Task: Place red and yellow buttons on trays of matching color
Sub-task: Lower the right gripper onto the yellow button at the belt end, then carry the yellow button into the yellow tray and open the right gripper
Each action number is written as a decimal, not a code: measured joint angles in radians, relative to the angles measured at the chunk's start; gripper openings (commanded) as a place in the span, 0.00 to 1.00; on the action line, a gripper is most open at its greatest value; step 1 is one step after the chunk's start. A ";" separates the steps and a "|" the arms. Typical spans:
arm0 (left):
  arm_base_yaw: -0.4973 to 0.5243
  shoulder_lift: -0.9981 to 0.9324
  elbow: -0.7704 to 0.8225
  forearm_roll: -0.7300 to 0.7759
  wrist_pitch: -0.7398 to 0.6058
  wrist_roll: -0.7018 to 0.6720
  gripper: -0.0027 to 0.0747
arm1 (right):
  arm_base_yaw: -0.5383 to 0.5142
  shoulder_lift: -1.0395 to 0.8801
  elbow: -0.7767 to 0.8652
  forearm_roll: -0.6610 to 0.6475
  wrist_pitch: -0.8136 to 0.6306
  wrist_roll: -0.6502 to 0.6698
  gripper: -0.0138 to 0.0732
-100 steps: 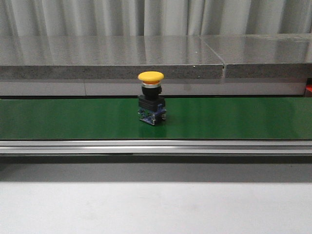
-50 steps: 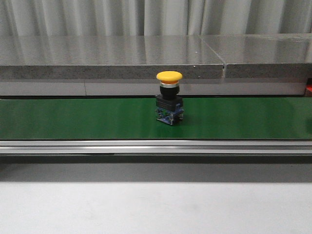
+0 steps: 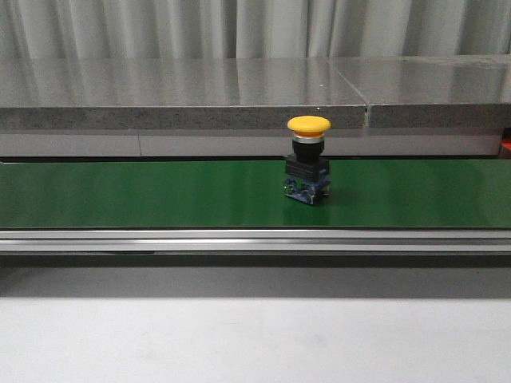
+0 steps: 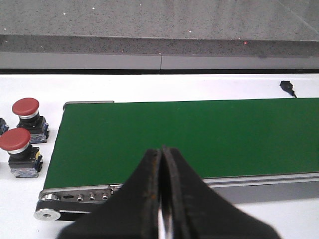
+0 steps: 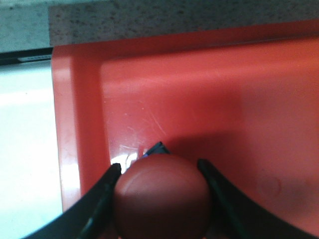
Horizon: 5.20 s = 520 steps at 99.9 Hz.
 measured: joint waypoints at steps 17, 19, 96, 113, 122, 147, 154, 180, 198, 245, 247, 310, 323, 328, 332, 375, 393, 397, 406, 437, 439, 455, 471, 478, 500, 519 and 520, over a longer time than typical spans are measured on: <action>0.000 0.000 0.000 0.000 0.000 0.000 0.01 | -0.001 0.000 0.000 0.006 -0.002 0.000 0.76; 0.000 0.000 0.000 0.000 0.000 0.000 0.01 | -0.001 0.000 0.000 0.006 -0.003 0.000 0.77; 0.000 0.000 0.000 0.000 0.000 0.000 0.01 | -0.001 -0.147 -0.110 0.051 0.169 -0.001 0.78; 0.000 0.000 0.000 0.000 0.000 0.000 0.01 | -0.001 -0.224 -0.110 0.059 0.275 -0.001 0.78; 0.000 0.000 0.000 0.000 0.000 0.000 0.01 | 0.009 -0.268 -0.101 0.063 0.319 -0.003 0.78; 0.000 0.000 0.000 0.000 0.000 0.000 0.01 | 0.080 -0.470 0.102 0.076 0.316 -0.021 0.78; 0.000 0.000 0.000 0.000 0.000 0.000 0.01 | 0.104 -0.539 0.188 0.076 0.292 -0.023 0.78; 0.000 0.000 0.000 0.000 0.000 0.000 0.01 | 0.177 -0.779 0.500 0.080 0.227 -0.025 0.78; 0.000 0.000 0.000 0.000 0.000 0.000 0.01 | 0.184 -0.898 0.668 0.084 0.224 -0.031 0.78; 0.000 0.000 0.000 0.000 0.000 0.000 0.01 | 0.186 -0.932 0.823 0.247 0.216 -0.265 0.78; 0.000 0.000 0.000 0.000 0.000 0.000 0.01 | 0.186 -0.930 0.823 0.263 0.214 -0.280 0.78; 0.000 0.000 0.000 0.000 0.000 0.000 0.01 | 0.286 -0.744 0.819 0.350 -0.012 -0.390 0.78; 0.000 0.000 0.000 0.000 0.000 0.000 0.01 | 0.286 -0.716 0.813 0.350 -0.045 -0.390 0.78; 0.000 0.000 0.000 0.000 0.000 0.000 0.01 | 0.286 -0.702 0.813 0.350 -0.049 -0.390 0.77; 0.000 0.000 0.000 0.000 0.000 0.000 0.01 | 0.286 -0.692 0.813 0.350 -0.052 -0.390 0.75; 0.000 0.000 0.000 0.000 0.000 0.000 0.01 | 0.273 -0.664 0.753 0.351 0.059 -0.365 0.31; 0.000 0.000 0.000 0.000 0.000 0.000 0.01 | 0.192 -0.679 0.663 0.313 0.154 -0.291 0.31; 0.000 0.000 0.000 0.000 0.000 0.000 0.01 | 0.169 -0.689 0.646 0.297 0.165 -0.273 0.31; 0.000 0.000 0.000 0.000 0.000 0.000 0.01 | 0.100 -0.722 0.622 0.254 0.177 -0.237 0.31; 0.000 0.000 0.000 0.000 0.000 0.000 0.01 | -0.203 -0.759 0.624 0.206 0.144 -0.083 0.31; 0.000 0.000 0.000 0.000 0.000 0.000 0.01 | -0.222 -0.759 0.626 0.206 0.134 -0.077 0.31; 0.000 0.000 0.000 0.000 0.000 0.000 0.01 | -0.344 -0.759 0.655 0.206 0.049 -0.010 0.31; 0.000 0.000 0.000 0.000 0.000 0.000 0.01 | -0.421 -0.758 0.690 0.204 -0.044 0.020 0.31; 0.000 0.000 0.000 0.000 0.000 0.000 0.01 | -0.435 -0.748 0.710 0.204 -0.076 0.022 0.31; 0.000 0.000 0.000 0.000 0.000 0.000 0.01 | -0.439 -0.631 0.731 0.204 -0.129 0.026 0.31; 0.000 0.000 0.000 0.000 0.000 0.000 0.01 | -0.439 -0.526 0.731 0.204 -0.144 0.027 0.31; 0.000 0.000 0.000 0.000 0.000 0.000 0.01 | -0.439 -0.523 0.731 0.204 -0.143 0.027 0.31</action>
